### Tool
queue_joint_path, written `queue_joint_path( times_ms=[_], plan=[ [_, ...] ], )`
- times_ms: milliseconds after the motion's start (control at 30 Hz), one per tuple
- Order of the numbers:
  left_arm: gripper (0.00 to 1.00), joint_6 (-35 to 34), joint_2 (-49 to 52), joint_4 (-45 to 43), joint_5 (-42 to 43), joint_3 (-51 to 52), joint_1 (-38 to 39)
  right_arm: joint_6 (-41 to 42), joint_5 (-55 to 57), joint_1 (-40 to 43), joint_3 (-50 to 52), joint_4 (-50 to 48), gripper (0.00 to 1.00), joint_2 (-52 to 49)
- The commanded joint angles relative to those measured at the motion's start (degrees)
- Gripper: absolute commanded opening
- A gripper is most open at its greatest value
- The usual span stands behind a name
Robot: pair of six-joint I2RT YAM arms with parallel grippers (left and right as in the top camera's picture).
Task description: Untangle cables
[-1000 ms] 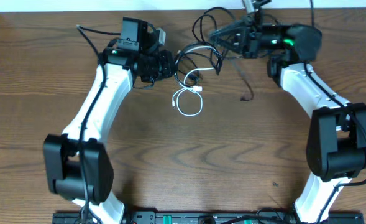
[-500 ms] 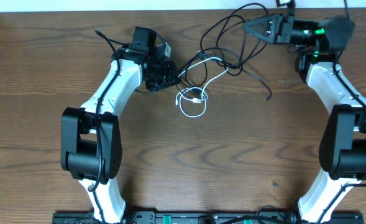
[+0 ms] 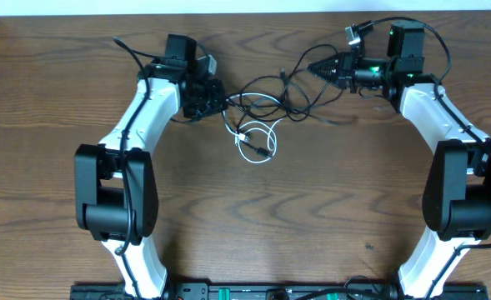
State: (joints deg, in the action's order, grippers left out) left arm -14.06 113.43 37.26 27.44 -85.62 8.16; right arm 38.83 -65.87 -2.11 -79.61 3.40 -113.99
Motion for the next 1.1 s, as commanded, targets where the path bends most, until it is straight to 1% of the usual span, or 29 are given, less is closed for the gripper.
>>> queue_joint_path(
  times_ms=[0,200,300,400,433,467,600,733,933,1067],
  plan=[
    [0.08,1.90,0.39,0.92,-6.54,-0.09,-0.87,-3.52,0.79,0.07,-1.75,-0.13,0.01,2.16],
    [0.08,4.02,0.55,1.99,-12.46,-0.09,-0.87,-2.62,1.01,0.15,-6.01,1.36,0.01,6.40],
    [0.08,4.04,0.87,2.60,-14.78,-0.09,-0.87,-3.34,2.73,0.20,-9.25,6.19,0.01,8.61],
    [0.07,4.46,1.53,2.89,-15.08,-0.09,-0.87,-6.82,7.37,0.20,-13.18,15.19,0.01,10.45],
    [0.07,4.46,2.08,2.99,-15.06,-0.09,-0.87,-11.02,13.51,0.13,-16.59,24.57,0.01,11.65],
    [0.08,4.46,2.34,2.99,-15.08,-0.09,-0.87,-13.14,16.37,0.13,-18.49,29.03,0.01,12.04],
    [0.08,4.48,2.54,2.80,-15.08,-0.07,-0.87,-19.39,20.87,0.15,-26.80,41.64,0.01,12.41],
    [0.08,5.60,2.54,2.69,-15.10,-0.07,-0.87,-23.56,21.00,0.94,-36.11,49.75,0.01,12.41],
    [0.07,6.38,2.54,2.78,-15.13,-0.07,-0.87,-26.53,20.02,4.72,-48.92,58.42,0.01,12.41],
    [0.07,6.38,2.54,2.75,-15.10,-0.07,-0.87,-28.92,18.80,7.72,-53.18,62.40,0.01,12.44]
  ],
)
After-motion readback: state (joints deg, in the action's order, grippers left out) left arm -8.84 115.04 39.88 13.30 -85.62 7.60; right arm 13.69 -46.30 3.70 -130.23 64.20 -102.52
